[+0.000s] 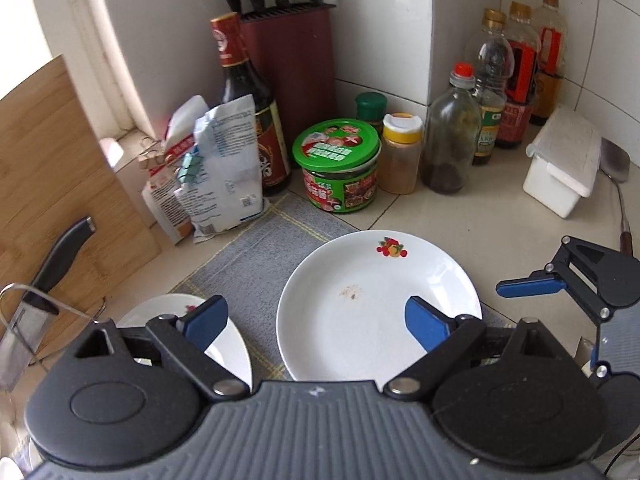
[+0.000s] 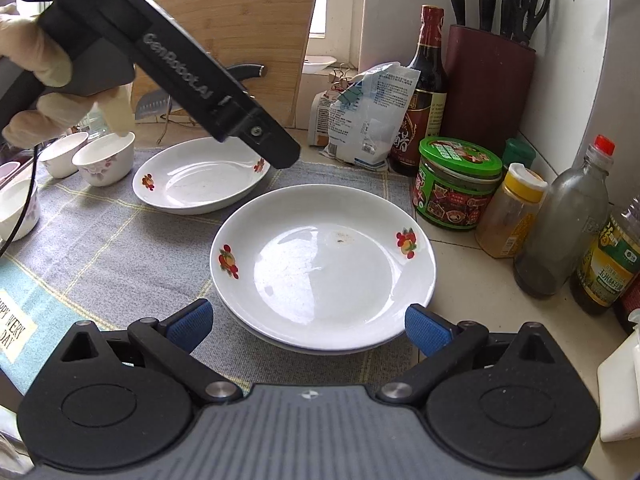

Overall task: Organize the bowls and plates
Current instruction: 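Move the right gripper to the rim of the fruit-decal plate by the knife stand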

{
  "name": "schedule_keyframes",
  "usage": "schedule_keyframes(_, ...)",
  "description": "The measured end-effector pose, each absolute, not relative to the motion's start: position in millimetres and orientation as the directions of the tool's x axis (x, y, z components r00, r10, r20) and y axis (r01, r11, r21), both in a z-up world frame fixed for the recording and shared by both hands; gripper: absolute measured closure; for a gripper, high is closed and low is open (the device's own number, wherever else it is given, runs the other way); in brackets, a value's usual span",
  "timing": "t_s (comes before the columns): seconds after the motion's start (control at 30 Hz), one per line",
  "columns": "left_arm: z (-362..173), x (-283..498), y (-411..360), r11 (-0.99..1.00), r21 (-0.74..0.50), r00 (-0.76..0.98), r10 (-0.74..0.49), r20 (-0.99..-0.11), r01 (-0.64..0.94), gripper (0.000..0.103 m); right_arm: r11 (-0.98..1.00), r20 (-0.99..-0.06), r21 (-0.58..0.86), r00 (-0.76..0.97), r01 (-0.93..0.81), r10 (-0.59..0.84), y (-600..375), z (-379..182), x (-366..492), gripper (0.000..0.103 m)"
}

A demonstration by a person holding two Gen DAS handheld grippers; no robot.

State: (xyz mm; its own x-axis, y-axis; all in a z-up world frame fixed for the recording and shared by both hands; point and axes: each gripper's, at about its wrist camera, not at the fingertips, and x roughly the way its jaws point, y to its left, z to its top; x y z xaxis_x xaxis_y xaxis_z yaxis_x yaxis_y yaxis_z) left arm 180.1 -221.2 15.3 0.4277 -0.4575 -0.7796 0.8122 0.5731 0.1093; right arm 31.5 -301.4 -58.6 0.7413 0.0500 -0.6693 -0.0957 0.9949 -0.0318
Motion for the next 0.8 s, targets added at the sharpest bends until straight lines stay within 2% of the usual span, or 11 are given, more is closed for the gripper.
schedule_keyframes(0.27,11,157,-156,0.751,0.135,0.581,-0.370,-0.725,0.647,0.006,0.983,-0.656,-0.032,0.746,-0.180,0.115,-285,-55,43,0.000)
schedule_keyframes(0.47,-17,160,-118,0.829,0.101,0.596,-0.306,-0.742,0.550,0.006,0.978,-0.676,-0.030,0.725,-0.204,0.131,-270,-60,57,0.000)
schedule_keyframes(0.8,-67,185,-87,0.845,0.102,0.603,-0.284,-0.745,0.524,0.006,0.977,-0.713,-0.034,0.690,-0.212,0.125,-244,-55,84,0.000)
